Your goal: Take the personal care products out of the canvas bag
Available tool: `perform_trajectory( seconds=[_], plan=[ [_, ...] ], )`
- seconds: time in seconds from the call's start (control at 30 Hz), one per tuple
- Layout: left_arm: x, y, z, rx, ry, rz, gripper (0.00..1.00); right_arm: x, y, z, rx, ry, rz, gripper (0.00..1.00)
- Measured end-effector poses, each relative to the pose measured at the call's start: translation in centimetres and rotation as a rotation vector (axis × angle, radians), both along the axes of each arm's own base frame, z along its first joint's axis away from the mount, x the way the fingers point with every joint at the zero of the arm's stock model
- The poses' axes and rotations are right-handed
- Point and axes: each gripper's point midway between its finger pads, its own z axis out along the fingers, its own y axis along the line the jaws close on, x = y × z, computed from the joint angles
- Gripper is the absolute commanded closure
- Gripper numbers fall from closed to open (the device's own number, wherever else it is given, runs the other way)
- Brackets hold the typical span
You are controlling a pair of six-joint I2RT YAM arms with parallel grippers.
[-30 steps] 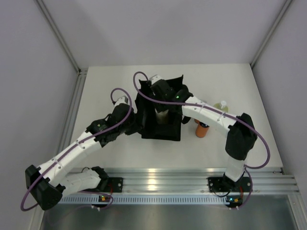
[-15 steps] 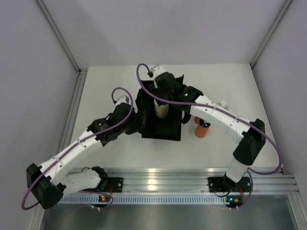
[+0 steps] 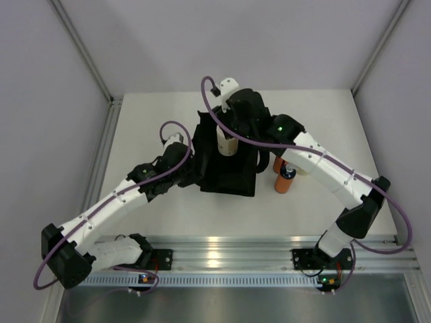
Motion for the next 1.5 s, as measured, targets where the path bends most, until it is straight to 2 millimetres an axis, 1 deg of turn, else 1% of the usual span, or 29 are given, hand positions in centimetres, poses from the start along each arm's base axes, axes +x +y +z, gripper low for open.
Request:
perform_trajectory(
  seconds=[0.13,0.23,0.37,0.53,0.67,0.8,0.97,1.07,1.23,1.33,1.5],
  plan=[
    [0.1,0.0,-0.1,0.005,-0.001,0.004,1.0,-0.6,-0.6,1.8,0.023,-0.026,0.01,1.0],
    [0.2,0.1,-0.1,0.006,-0.002,0.006,1.0,-1.3,-1.5,3.3,0.041,-0.044,0.009,1.0],
    [0.2,0.1,0.0,0.007,-0.004,0.007,1.0,-1.9,-2.8,6.0,0.079,-0.084,-0.009,1.0],
    [0.2,0.1,0.2,0.009,-0.01,0.002,1.0,-3.0,-5.0,9.3,0.13,-0.143,-0.04,1.0],
    [0.3,0.1,0.2,0.014,-0.013,-0.004,1.0,-3.7,-6.3,11.1,0.164,-0.175,-0.057,1.0],
    [0.3,0.1,0.2,0.015,-0.014,-0.006,1.0,-3.9,-7.5,12.8,0.185,-0.208,-0.091,1.0],
    [0.2,0.1,0.2,0.016,-0.015,-0.007,1.0,-4.0,-9.4,14.0,0.191,-0.235,-0.143,1.0],
    [0.2,0.1,0.2,0.018,-0.015,-0.008,1.0,-4.1,-10.8,14.3,0.185,-0.242,-0.177,1.0],
    [0.3,0.1,0.4,0.018,-0.021,-0.015,1.0,-4.0,-13.6,14.6,0.181,-0.255,-0.25,1.0],
    [0.3,0.0,0.6,0.019,-0.026,-0.022,1.0,-4.0,-15.9,14.1,0.171,-0.259,-0.304,1.0],
    [0.4,-0.1,0.9,0.019,-0.033,-0.027,1.0,-3.9,-19.6,12.5,0.16,-0.245,-0.408,1.0]
  ],
)
